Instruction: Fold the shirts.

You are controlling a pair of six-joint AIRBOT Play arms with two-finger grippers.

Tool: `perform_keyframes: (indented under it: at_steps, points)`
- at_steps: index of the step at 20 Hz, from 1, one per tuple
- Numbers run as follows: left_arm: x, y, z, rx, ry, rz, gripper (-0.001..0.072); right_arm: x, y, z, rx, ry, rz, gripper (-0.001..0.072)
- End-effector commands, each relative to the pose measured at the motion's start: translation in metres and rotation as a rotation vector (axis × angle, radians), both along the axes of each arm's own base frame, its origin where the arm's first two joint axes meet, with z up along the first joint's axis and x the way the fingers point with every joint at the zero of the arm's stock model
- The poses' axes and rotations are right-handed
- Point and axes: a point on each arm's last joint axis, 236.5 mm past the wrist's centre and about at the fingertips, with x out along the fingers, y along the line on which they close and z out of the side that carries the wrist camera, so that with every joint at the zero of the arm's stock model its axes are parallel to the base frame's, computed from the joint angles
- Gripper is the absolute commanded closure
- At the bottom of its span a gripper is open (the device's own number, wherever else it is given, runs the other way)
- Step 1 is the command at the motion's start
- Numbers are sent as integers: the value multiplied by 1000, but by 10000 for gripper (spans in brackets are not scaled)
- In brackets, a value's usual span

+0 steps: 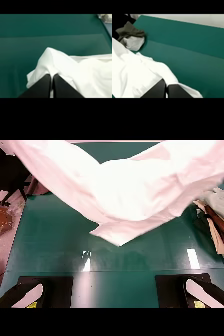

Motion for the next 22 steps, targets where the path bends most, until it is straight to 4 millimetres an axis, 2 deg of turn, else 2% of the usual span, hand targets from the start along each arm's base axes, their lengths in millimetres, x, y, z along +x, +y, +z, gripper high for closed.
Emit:
perform_keyframes:
  at_steps: [1, 3, 6, 7, 9, 11, 13, 14, 16, 18, 20, 22]
  points:
    - [-61, 4, 39, -25, -123, 54, 676, -27, 16, -13, 57, 105, 23, 698]
    - [-72, 6, 21, 1, -60, 59, 676, -30, 25, -33, 121, 145, 31, 698]
    - [-73, 4, -47, 60, 209, 17, 675, -15, 24, -75, 261, 234, -31, 698]
    - [-67, 6, -69, 82, 284, 5, 675, -3, 22, -90, 302, 259, -54, 698]
    - [-39, 12, -104, 104, 355, 4, 675, 37, 9, -122, 388, 292, -125, 698]
    - [3, 19, -144, 74, 398, 33, 675, 91, -11, -163, 449, 339, -216, 699]
    - [37, 25, -200, 64, 453, 55, 675, 144, -27, -205, 486, 396, -281, 698]
    - [46, 27, -229, 48, 497, 69, 675, 170, -34, -230, 499, 442, -308, 698]
    - [46, 28, -286, 29, 614, 77, 675, 212, -39, -278, 492, 550, -324, 698]
    - [44, 30, -323, 51, 666, 69, 675, 250, -33, -317, 482, 631, -313, 698]
    - [41, 26, -338, 25, 700, 62, 675, 288, -19, -350, 469, 682, -287, 698]
    - [24, 1, -342, -37, 764, -25, 675, 319, -5, -373, 455, 704, -257, 698]
